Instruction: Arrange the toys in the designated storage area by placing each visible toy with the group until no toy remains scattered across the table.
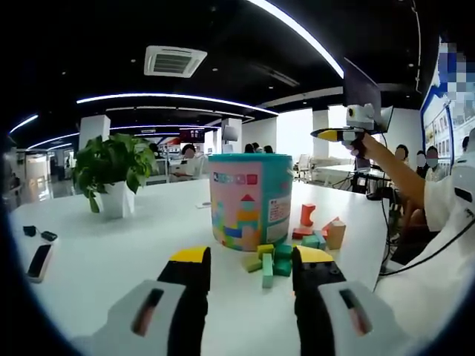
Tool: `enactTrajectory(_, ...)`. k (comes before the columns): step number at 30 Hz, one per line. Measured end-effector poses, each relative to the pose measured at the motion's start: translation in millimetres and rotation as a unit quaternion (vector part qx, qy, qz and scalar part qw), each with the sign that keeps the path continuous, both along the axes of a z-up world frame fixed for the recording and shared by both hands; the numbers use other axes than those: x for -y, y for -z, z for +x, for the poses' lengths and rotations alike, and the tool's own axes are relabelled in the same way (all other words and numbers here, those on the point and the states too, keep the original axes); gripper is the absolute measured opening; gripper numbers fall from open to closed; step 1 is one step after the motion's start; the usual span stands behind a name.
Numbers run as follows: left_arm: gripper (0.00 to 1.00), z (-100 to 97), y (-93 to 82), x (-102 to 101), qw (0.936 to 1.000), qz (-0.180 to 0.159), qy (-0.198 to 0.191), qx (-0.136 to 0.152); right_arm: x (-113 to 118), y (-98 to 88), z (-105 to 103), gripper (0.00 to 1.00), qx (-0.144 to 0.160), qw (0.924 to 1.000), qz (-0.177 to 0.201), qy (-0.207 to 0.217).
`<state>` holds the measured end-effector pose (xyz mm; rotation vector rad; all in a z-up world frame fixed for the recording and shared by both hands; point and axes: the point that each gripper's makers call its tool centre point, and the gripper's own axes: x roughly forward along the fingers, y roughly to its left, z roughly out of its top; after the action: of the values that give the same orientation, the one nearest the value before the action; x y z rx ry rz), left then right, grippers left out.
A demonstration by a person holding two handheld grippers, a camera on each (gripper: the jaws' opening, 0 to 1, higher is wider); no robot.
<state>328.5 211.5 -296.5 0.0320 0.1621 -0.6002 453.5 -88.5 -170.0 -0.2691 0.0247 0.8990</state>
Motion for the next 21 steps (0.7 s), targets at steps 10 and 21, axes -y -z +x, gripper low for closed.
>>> enactTrajectory(10, 0.45, 1.2, 1.9, 0.7, 1.0, 0.002, 0.001, -0.002, 12.2, 37.1, 3.0, 0.32, -0.023, 0.9997, 0.004, 0.001)
enactTrajectory(21, 0.45, -0.3, 0.5, 0.7, 1.0, 0.003, 0.001, 0.0, 10.9, 60.8, 0.6, 0.33, -0.032, 0.9995, 0.001, -0.007)
